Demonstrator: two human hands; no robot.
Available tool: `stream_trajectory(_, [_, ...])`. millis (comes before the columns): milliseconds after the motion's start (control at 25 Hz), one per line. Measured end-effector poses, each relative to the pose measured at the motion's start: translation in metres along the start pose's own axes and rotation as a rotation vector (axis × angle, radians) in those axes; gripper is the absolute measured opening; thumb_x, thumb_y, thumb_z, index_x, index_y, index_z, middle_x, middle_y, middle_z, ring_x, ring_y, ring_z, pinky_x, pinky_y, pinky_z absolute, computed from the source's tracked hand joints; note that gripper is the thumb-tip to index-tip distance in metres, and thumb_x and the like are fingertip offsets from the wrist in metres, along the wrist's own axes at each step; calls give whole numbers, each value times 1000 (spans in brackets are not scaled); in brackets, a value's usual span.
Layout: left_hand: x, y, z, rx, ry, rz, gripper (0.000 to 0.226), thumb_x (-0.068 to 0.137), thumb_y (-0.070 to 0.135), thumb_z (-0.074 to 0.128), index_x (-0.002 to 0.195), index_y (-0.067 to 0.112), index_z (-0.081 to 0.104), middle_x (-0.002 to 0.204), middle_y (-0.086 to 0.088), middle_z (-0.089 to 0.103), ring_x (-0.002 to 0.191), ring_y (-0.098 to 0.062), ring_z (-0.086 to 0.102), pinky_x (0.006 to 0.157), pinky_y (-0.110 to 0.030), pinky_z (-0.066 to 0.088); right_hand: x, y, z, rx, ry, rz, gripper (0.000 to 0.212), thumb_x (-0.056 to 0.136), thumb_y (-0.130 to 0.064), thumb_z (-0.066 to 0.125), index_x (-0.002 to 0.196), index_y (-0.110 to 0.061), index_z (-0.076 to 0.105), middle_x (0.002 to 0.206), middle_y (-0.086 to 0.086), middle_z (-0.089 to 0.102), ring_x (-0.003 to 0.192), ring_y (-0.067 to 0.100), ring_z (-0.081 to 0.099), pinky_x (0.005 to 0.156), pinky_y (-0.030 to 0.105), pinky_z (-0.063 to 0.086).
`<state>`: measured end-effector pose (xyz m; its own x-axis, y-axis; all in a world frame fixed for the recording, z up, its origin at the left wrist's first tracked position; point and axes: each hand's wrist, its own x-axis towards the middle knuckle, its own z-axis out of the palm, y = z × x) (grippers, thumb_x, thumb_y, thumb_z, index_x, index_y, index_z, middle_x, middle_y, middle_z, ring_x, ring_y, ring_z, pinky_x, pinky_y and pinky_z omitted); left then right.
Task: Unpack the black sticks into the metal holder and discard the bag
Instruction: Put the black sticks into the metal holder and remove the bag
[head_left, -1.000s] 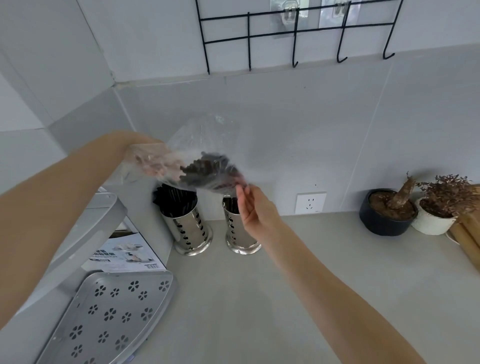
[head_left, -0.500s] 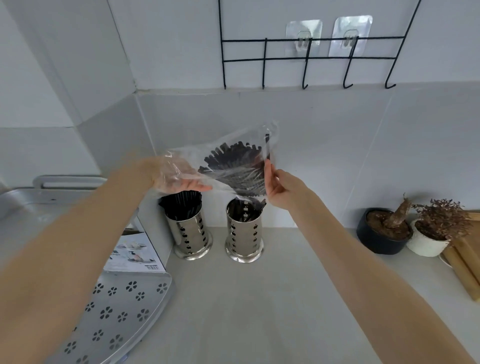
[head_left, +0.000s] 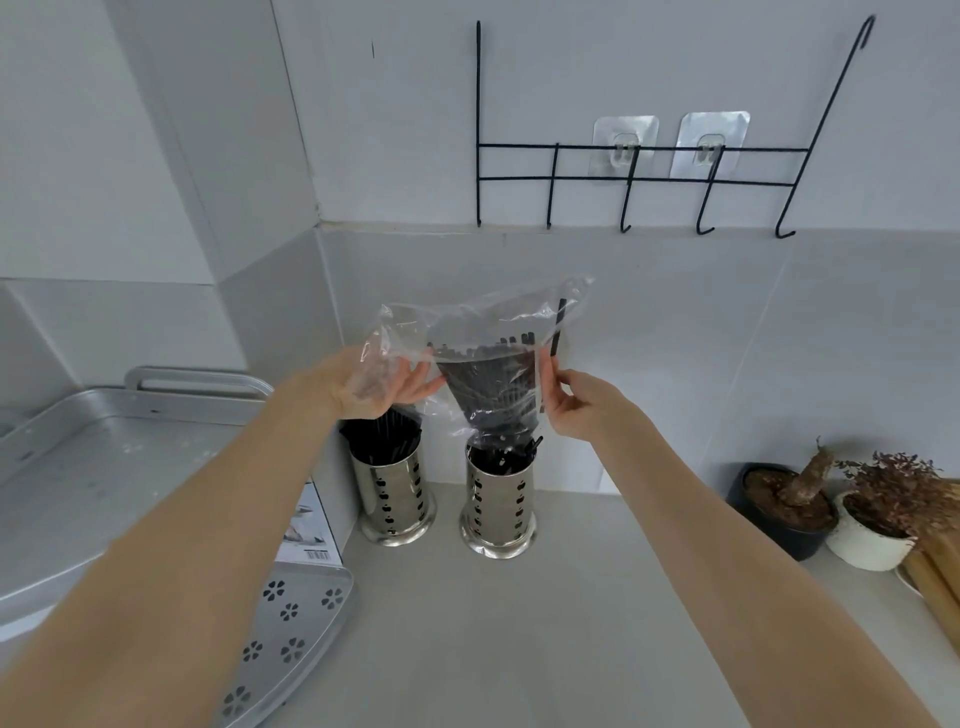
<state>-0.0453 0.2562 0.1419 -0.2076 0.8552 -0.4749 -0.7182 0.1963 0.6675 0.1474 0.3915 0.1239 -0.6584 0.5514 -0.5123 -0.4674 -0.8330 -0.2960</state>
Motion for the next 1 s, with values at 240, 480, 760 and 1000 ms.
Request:
stream_trajectory(240, [1, -3, -1, -154, 99, 49, 48, 88, 23, 44, 131, 4, 39, 95, -30, 49, 43, -24, 66, 36, -18, 49, 1, 2, -4, -37, 12, 5, 25, 94, -8, 46, 76, 4, 57, 47, 22, 64, 36, 25, 64, 49, 24, 56])
stream_trajectory(480, [0, 3, 4, -142, 123, 51, 35, 90, 24, 47, 116, 1, 48, 91, -29, 50, 41, -23, 65, 35, -19, 49, -1, -1, 0, -56, 11, -2, 22, 95, -7, 45, 77, 1, 56, 48, 19, 65, 36, 27, 64, 39, 27, 55])
stream_trajectory(760, [1, 4, 10, -242, 99, 49, 35, 91, 29, 46, 100, -5, 53, 90, -32, 49, 40, -27, 65, 33, -21, 48, -9, -9, 4, -13, -3, -5, 22, 95, -6, 45, 79, 3, 57, 50, 20, 65, 38, 28, 65, 37, 28, 54])
stream_trajectory(1000, [3, -5, 16, -250, 36, -5, 36, 91, 26, 47, 110, -5, 47, 99, -32, 46, 48, -33, 67, 33, -26, 50, -14, -19, -4, -38, -1, -49, 26, 95, -6, 44, 75, 3, 57, 49, 17, 65, 38, 26, 65, 36, 27, 54])
